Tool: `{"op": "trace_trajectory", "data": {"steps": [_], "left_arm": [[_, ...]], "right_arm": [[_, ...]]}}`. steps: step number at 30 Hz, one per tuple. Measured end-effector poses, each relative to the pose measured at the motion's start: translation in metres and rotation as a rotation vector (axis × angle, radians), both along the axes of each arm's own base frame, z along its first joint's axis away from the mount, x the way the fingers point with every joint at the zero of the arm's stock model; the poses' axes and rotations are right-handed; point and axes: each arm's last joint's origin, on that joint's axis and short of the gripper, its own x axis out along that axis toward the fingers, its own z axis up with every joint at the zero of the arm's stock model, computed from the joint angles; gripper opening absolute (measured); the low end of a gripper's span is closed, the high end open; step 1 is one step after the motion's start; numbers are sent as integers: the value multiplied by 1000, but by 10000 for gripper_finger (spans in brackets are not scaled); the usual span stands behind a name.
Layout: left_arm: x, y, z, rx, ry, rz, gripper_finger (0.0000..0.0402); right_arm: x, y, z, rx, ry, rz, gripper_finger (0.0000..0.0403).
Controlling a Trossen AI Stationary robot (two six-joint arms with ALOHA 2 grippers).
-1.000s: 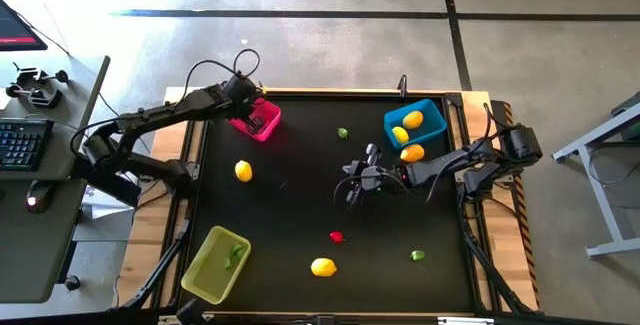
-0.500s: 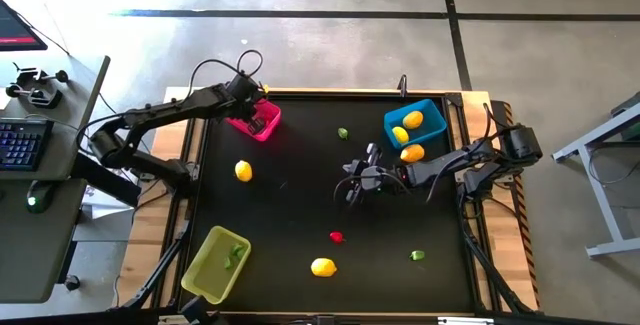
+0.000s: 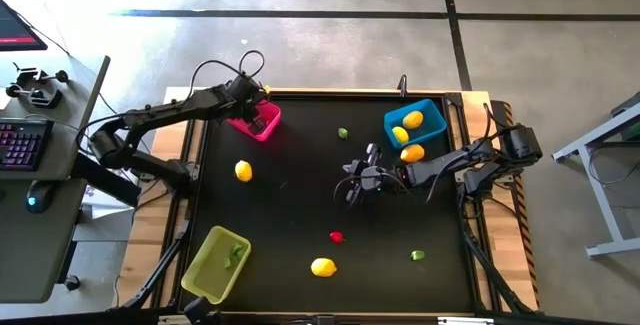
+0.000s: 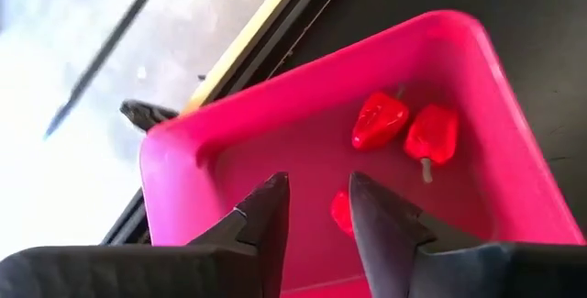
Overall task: Sort produce into baskets
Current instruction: Put the yellow lemon into the blue bin
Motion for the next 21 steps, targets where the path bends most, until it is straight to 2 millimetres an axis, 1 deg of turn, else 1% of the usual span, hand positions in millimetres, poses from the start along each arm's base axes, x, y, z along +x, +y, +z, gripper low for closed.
{"op": "trace_trajectory", "data": {"steps": [4, 9, 13, 17, 21], "left_arm": [[8, -10, 11, 64, -36, -55, 67], [13, -28, 35, 138, -164, -143, 9], [14, -47, 46, 179, -336, -243, 6], [11, -67, 45, 220, -478, -348, 1], [7, -85, 42, 278, -592, -416, 1]], "right_arm": [[0, 0, 0, 7, -4, 7, 0], [1, 0, 1, 2, -6, 5, 0], [-1, -1, -1, -15, -39, -15, 0], [-8, -1, -8, -36, -114, 18, 0], [-15, -2, -14, -22, -181, 47, 0]]}}
